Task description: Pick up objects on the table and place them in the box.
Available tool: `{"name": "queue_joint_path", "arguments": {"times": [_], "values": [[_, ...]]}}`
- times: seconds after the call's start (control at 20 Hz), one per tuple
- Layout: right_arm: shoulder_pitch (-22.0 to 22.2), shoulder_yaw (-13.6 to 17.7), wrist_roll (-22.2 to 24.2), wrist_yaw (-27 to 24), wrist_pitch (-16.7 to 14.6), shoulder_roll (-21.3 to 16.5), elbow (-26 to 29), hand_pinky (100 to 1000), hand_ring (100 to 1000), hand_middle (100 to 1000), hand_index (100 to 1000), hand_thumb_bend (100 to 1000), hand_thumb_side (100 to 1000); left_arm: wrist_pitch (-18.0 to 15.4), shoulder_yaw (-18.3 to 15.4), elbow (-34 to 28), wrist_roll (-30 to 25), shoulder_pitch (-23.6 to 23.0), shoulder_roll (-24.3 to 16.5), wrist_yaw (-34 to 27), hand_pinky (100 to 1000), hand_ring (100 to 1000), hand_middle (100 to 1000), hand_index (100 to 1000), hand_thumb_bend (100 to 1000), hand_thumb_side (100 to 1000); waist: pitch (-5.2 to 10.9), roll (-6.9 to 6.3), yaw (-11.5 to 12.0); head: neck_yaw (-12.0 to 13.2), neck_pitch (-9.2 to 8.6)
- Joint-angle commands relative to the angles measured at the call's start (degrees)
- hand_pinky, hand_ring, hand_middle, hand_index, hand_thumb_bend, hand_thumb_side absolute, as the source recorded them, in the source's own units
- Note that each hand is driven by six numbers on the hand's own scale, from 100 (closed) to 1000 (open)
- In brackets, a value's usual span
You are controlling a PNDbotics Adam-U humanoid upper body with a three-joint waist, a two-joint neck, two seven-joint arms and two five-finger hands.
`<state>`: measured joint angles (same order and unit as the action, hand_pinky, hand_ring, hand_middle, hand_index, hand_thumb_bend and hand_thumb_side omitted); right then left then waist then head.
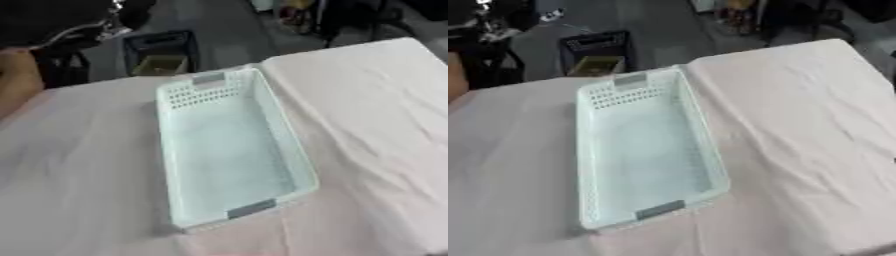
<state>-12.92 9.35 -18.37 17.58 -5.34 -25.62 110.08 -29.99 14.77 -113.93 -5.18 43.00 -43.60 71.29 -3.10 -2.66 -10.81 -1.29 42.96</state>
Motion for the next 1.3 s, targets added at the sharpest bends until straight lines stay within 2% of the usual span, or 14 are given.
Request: {"name": "queue_joint_path", "arguments": {"times": [0.05, 0.45, 0.9, 0.95, 1.0, 1.05, 1.1, 1.15, 1.2, 1.3], "values": [[-0.4, 0.1, 0.2, -0.3, -0.1, -1.0, 0.4, 308, 414, 469, 685, 100, 695, -1.0, 1.3, 0.1, -2.0, 1.8, 2.1, -0.7, 236, 129, 112, 349, 165, 100, 0.77, 0.41, -0.2, 0.4, -0.46], [-0.4, -0.2, 0.5, -0.5, -0.3, -0.6, 0.3, 308, 413, 468, 685, 100, 695, -6.1, 7.9, 9.0, -4.4, 3.5, 9.6, 3.5, 221, 131, 122, 353, 143, 100, 0.73, 0.57, -0.8, 1.5, -0.57], [-0.6, -0.4, 0.6, -0.7, -0.4, -0.3, 0.2, 308, 413, 466, 685, 100, 695, -8.7, 11.6, 18.4, -1.3, 2.5, 16.0, 10.0, 246, 141, 140, 366, 119, 121, 0.52, 0.67, -1.3, 1.7, -0.79], [-0.7, -0.4, 0.7, -0.7, -0.4, -0.3, 0.2, 309, 413, 466, 685, 100, 695, -8.7, 12.0, 19.2, -0.9, 2.2, 16.6, 10.8, 266, 165, 164, 388, 157, 136, 0.51, 0.68, -1.3, 1.8, -0.8], [-0.7, -0.4, 0.7, -0.7, -0.4, -0.3, 0.2, 308, 413, 466, 685, 100, 696, -9.0, 12.4, 20.1, -0.8, 1.9, 17.0, 11.6, 372, 297, 300, 491, 371, 246, 0.49, 0.67, -1.3, 1.8, -0.82], [-0.7, -0.4, 0.7, -0.7, -0.4, -0.3, 0.2, 308, 413, 466, 685, 100, 699, -9.4, 13.0, 21.3, -1.4, 1.4, 17.4, 12.7, 498, 473, 467, 649, 582, 378, 0.47, 0.66, -1.4, 1.8, -0.84], [-0.7, -0.4, 0.7, -0.7, -0.4, -0.2, 0.2, 308, 413, 466, 685, 100, 696, -9.9, 13.5, 22.6, -2.5, 1.0, 17.8, 14.0, 616, 638, 631, 796, 924, 583, 0.45, 0.65, -1.4, 1.8, -0.86], [-0.7, -0.4, 0.7, -0.7, -0.4, -0.2, 0.2, 308, 413, 466, 685, 100, 696, -10.5, 13.9, 23.8, -3.7, 0.5, 18.2, 15.4, 674, 744, 738, 862, 1000, 708, 0.43, 0.64, -1.4, 1.8, -0.88], [-0.7, -0.4, 0.7, -0.7, -0.4, -0.2, 0.2, 308, 413, 466, 685, 100, 696, -11.0, 14.2, 24.8, -4.5, -0.1, 18.5, 16.4, 728, 812, 804, 906, 1000, 783, 0.41, 0.64, -1.4, 1.7, -0.89], [-0.7, -0.3, 0.6, -0.7, -0.4, -0.2, 0.2, 308, 413, 466, 685, 100, 696, -11.7, 14.6, 26.8, -5.2, -1.1, 18.8, 17.5, 792, 882, 868, 950, 1000, 849, 0.38, 0.62, -1.4, 1.6, -0.89]]}}
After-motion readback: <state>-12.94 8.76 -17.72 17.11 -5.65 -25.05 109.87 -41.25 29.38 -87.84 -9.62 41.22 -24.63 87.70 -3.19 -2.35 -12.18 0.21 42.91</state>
